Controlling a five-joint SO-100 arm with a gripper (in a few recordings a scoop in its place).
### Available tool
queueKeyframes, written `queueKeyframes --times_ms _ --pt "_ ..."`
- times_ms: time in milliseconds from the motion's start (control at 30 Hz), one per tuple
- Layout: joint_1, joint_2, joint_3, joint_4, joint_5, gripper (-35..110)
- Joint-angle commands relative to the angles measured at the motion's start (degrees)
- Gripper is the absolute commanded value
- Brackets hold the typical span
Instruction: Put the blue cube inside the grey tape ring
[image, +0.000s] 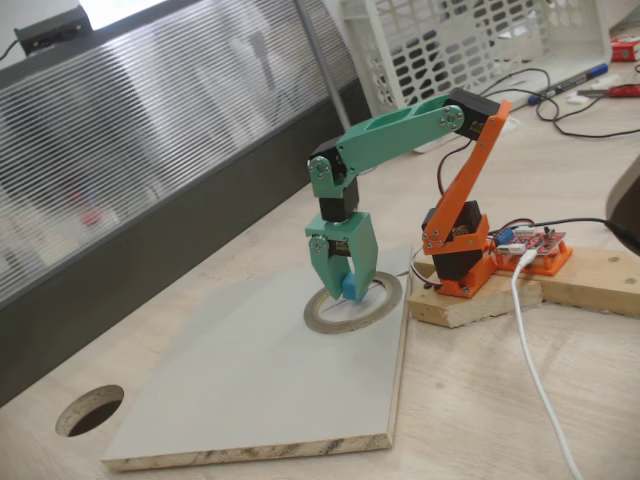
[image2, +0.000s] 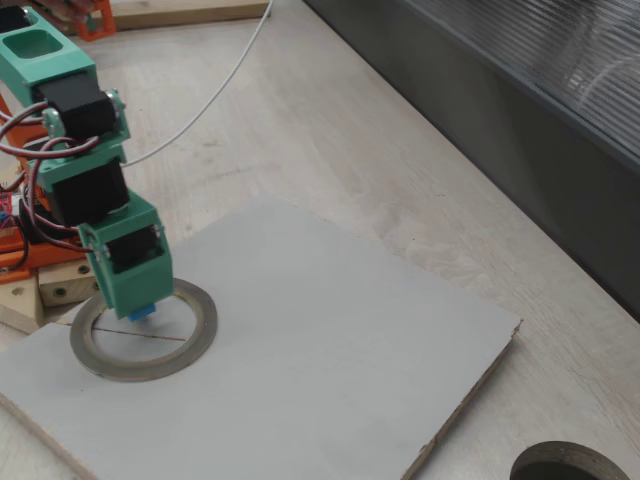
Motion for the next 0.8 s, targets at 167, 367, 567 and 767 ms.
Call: queueKeyframes --times_ms 167,367,567,767 --pt "2.6 0.9 -0.5 0.0 0.5 4" --pt "2.6 0.9 0.1 0.1 0.5 4" --pt "2.5 1.1 0.1 0.1 0.5 4" --pt "2.6 1.1 0.2 0.7 0.5 5"
